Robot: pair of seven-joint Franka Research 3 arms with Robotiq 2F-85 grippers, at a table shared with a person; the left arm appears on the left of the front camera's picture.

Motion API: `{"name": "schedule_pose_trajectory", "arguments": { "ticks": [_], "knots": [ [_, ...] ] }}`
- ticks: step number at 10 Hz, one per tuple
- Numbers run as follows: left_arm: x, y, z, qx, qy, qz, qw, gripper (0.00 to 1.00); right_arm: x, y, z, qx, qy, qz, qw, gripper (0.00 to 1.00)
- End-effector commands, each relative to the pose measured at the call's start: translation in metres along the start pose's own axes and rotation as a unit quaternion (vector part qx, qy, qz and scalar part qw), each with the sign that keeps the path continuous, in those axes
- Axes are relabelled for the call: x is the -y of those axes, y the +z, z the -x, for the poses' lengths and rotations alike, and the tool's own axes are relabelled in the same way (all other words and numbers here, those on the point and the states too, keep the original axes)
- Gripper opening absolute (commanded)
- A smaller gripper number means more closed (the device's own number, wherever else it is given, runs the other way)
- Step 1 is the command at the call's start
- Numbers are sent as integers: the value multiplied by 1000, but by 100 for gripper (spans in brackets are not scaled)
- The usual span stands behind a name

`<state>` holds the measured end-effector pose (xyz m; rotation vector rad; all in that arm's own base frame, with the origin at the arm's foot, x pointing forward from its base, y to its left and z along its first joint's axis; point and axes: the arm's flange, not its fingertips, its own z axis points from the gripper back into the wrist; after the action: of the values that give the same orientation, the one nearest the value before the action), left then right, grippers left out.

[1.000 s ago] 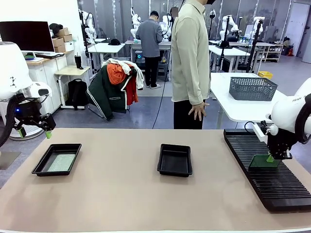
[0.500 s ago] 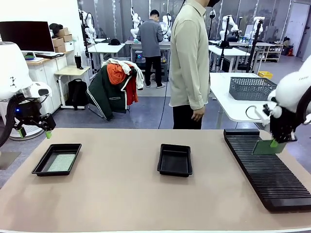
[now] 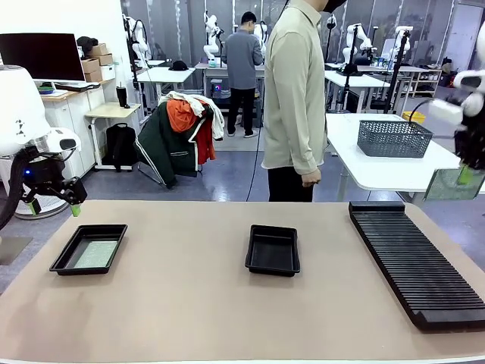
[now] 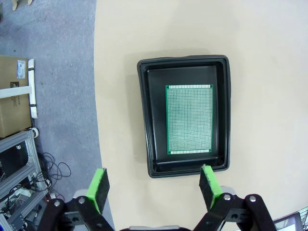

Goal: Inspect and transfer BCBs to ESD trays.
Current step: Pick up the Blank PCB from the PCB Rack and place it in the right ESD tray.

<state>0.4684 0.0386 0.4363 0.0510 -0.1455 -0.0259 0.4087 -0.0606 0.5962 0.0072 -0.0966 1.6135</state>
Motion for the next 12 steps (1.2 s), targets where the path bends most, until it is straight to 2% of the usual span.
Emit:
{"name": "schedule_pose_trajectory", "arguments": {
  "ticks": [1,3,5,12],
  "knots": [
    [0,-1,0,6,0,1,1000,100,0,42,1,-4,-22,-17,1000,0],
    [0,-1,0,6,0,1,1000,100,-6,81,2,-1,-40,-17,999,0],
    [0,-1,0,6,0,1,1000,100,-9,103,4,-4,-45,-14,999,0],
    [0,-1,0,6,0,1,1000,100,-15,107,2,-1,-36,-5,999,0]
  ]
}}
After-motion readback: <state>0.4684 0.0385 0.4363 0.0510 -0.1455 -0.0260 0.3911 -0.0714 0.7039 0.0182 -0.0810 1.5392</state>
